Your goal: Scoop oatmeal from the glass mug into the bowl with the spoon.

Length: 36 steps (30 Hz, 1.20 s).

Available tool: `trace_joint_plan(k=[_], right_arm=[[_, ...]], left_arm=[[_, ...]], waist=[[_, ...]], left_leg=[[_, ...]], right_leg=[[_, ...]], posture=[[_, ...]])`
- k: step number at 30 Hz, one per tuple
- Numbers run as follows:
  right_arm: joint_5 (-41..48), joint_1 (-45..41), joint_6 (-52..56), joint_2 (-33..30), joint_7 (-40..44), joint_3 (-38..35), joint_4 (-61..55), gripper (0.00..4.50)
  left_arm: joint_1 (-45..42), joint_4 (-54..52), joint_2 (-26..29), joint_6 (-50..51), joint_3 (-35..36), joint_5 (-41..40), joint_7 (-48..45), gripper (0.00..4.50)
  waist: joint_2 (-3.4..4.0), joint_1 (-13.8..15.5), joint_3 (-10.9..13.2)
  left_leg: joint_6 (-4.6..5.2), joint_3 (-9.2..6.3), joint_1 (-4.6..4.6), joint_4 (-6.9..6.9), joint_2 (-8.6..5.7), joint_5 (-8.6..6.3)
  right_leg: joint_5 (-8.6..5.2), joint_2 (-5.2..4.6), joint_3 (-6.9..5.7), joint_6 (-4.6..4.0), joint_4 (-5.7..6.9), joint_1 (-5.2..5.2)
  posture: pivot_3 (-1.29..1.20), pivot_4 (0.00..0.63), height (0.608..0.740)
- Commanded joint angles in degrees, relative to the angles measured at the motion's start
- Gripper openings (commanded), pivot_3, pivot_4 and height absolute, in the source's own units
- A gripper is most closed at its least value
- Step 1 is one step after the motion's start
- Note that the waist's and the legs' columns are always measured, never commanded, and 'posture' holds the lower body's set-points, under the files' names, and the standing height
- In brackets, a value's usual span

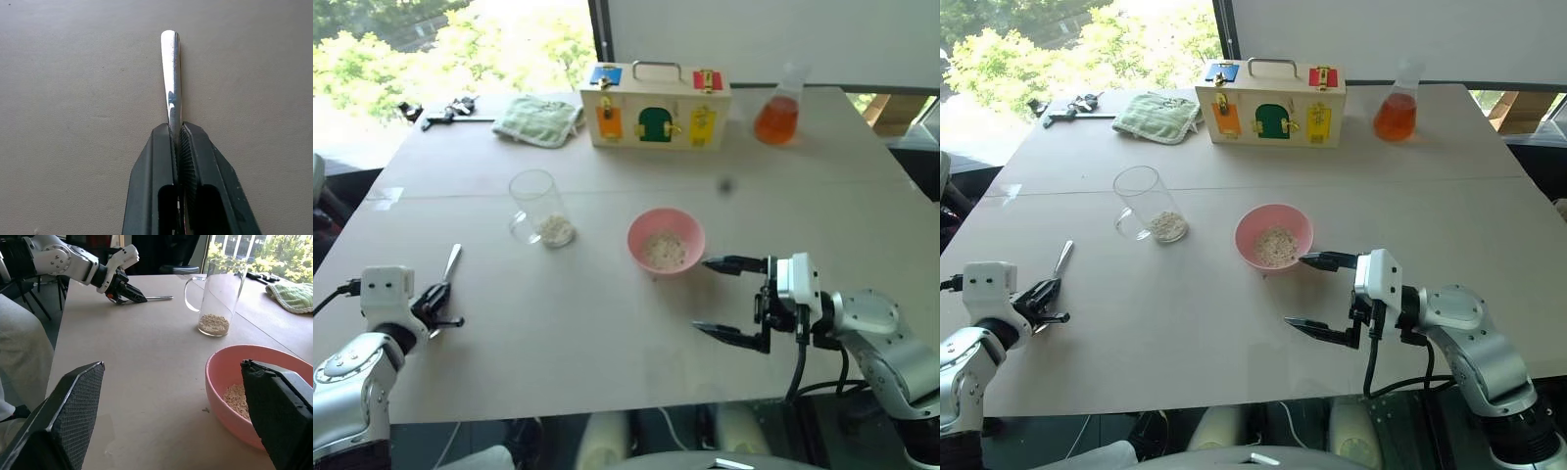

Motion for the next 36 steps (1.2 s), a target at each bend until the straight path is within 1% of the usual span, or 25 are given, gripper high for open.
trace_joint_plan(k=[1,2,6,9,13,14,17,19,21,23,24,25,27,30,31,36], right_arm=[[0.6,-1.0,-0.5,0.5,-0.2,-0.3,-1.1,4.5],[0.7,-1.0,-0.5,0.5,-0.2,-0.4,-1.0,4.5],[2.2,-1.3,1.0,0.8,-0.8,-1.1,-0.6,4.5],[4.7,-1.8,4.1,1.6,-2.7,-2.0,-0.8,4.5],[5.9,-2.5,7.6,1.4,-4.3,-1.7,-1.2,4.5],[6.5,-2.9,11.4,1.1,-6.5,-1.0,-1.7,4.5],[11.5,-5.4,25.4,2.8,-16.2,-0.1,-3.7,4.5],[14.2,-7.5,30.4,4.9,-20.3,0.2,-4.1,4.5],[18.4,-9.7,36.1,8.8,-25.5,-0.2,-3.7,4.5],[21.4,-11.2,39.9,12.6,-30.1,-0.8,-2.9,4.5],[23.2,-11.8,41.9,14.9,-32.9,-1.2,-2.1,4.5],[25.0,-12.3,43.6,17.0,-35.3,-1.7,-1.5,4.5],[29.0,-13.2,46.3,21.1,-40.6,-3.5,-0.1,4.5],[33.5,-14.4,49.5,25.7,-49.2,-6.7,2.4,4.5],[34.2,-14.7,49.8,26.6,-50.9,-7.4,2.9,4.5],[37.2,-16.3,50.0,28.8,-55.3,-9.0,3.7,4.5]], left_arm=[[4.3,-1.7,-2.8,-2.8,2.7,-4.1,-4.7,0.05],[5.4,-3.2,-3.4,-3.1,3.1,-5.8,-6.5,0.05],[12.3,-11.7,-5.2,-3.2,4.5,-12.9,-13.5,0.05],[18.5,-19.5,-5.5,-2.3,4.4,-19.2,-20.2,0.05],[21.4,-23.8,-4.7,-2.0,2.6,-21.0,-23.0,0.05],[21.4,-26.0,-4.0,-2.0,0.3,-20.1,-23.4,0.05],[17.0,-31.0,-1.9,-3.6,-9.1,-14.7,-22.2,0.05],[12.9,-32.5,-1.7,-3.6,-14.2,-12.6,-20.5,0.05],[7.8,-33.1,-2.1,-3.8,-20.0,-10.3,-19.3,0.05],[3.0,-32.1,-3.5,-4.2,-24.1,-8.4,-17.7,0.05],[0.9,-31.7,-4.4,-4.6,-26.4,-7.8,-17.4,0.05],[-0.6,-31.5,-5.2,-4.7,-28.3,-7.5,-17.2,0.05],[-2.4,-30.9,-5.7,-6.2,-31.8,-5.5,-17.9,0.05],[-4.7,-29.0,-6.1,-9.9,-34.1,-1.9,-17.5,0.05],[-5.5,-28.6,-6.5,-10.6,-34.5,-1.6,-17.3,0.05],[-6.9,-27.1,-7.5,-13.1,-35.5,0.0,-17.1,0.05]], waist=[[-0.01,0.0,0.0],[-0.01,0.1,0.0],[-0.14,0.3,0.1],[-0.42,0.4,0.2],[-0.42,0.9,0.3],[-0.38,1.0,0.3],[-0.38,1.3,0.3],[-0.37,1.6,0.3],[-0.37,1.7,0.3],[-0.36,1.6,0.3],[-0.35,1.7,0.3],[-0.35,1.7,0.3],[-0.35,1.6,0.3],[-0.35,1.6,0.3],[-0.35,1.6,0.3],[-0.33,1.6,0.4]], left_leg=[[0.0,0.01,-0.01,0.0,0.0,0.0],[0.0,0.01,-0.04,0.0,0.0,0.0],[0.02,-0.04,-0.17,0.01,-0.08,-0.02],[0.02,-0.2,-0.31,0.03,-0.12,-0.03],[0.01,-0.41,-0.39,0.04,-0.16,-0.03],[0.02,-0.42,-0.39,0.04,-0.17,-0.03],[0.03,-0.44,-0.4,0.06,-0.18,-0.02],[0.04,-0.43,-0.4,0.06,-0.2,-0.02],[0.04,-0.43,-0.44,0.07,-0.2,-0.02],[0.04,-0.4,-0.44,0.06,-0.19,-0.01],[0.04,-0.4,-0.45,0.05,-0.19,-0.01],[0.03,-0.4,-0.47,0.05,-0.18,-0.01],[0.02,-0.35,-0.48,0.05,-0.16,0.0],[0.02,-0.3,-0.48,0.05,-0.15,0.0],[0.03,-0.31,-0.48,0.06,-0.15,0.0],[0.04,-0.34,-0.46,0.07,-0.15,-0.01]], right_leg=[[0.0,-0.07,0.0,0.0,0.0,-0.01],[0.0,-0.26,-0.02,0.0,-0.03,-0.02],[0.0,-0.49,-0.17,0.0,-0.14,-0.03],[-0.1,-0.6,-0.18,-0.17,-0.22,-0.08],[-0.12,-0.67,-0.34,-0.22,-0.23,-0.06],[-0.13,-0.68,-0.35,-0.24,-0.23,-0.05],[-0.18,-0.66,-0.37,-0.33,-0.22,-0.03],[-0.17,-0.66,-0.36,-0.33,-0.21,-0.02],[-0.17,-0.62,-0.35,-0.34,-0.18,-0.01],[-0.14,-0.53,-0.33,-0.29,-0.16,0.0],[-0.05,-0.42,-0.34,-0.12,-0.16,-0.01],[-0.04,-0.18,-0.38,-0.11,-0.17,-0.02],[-0.03,-0.07,-0.4,-0.09,-0.17,-0.02],[-0.03,0.0,-0.38,-0.08,-0.17,-0.04],[-0.03,0.03,-0.39,-0.08,-0.16,-0.03],[-0.03,0.08,-0.38,-0.07,-0.1,-0.03]], posture=[[0.0,0.15,0.74],[0.0,0.15,0.74],[0.0,0.15,0.74],[0.0,0.15,0.74],[0.0,0.15,0.74],[0.0,0.15,0.74],[0.0,0.15,0.74],[0.0,0.15,0.74],[0.0,0.15,0.74],[0.0,0.15,0.74],[0.0,0.15,0.74],[0.0,0.15,0.74],[0.0,0.15,0.74],[0.0,0.15,0.74],[0.0,0.15,0.74],[0.0,0.15,0.74]])
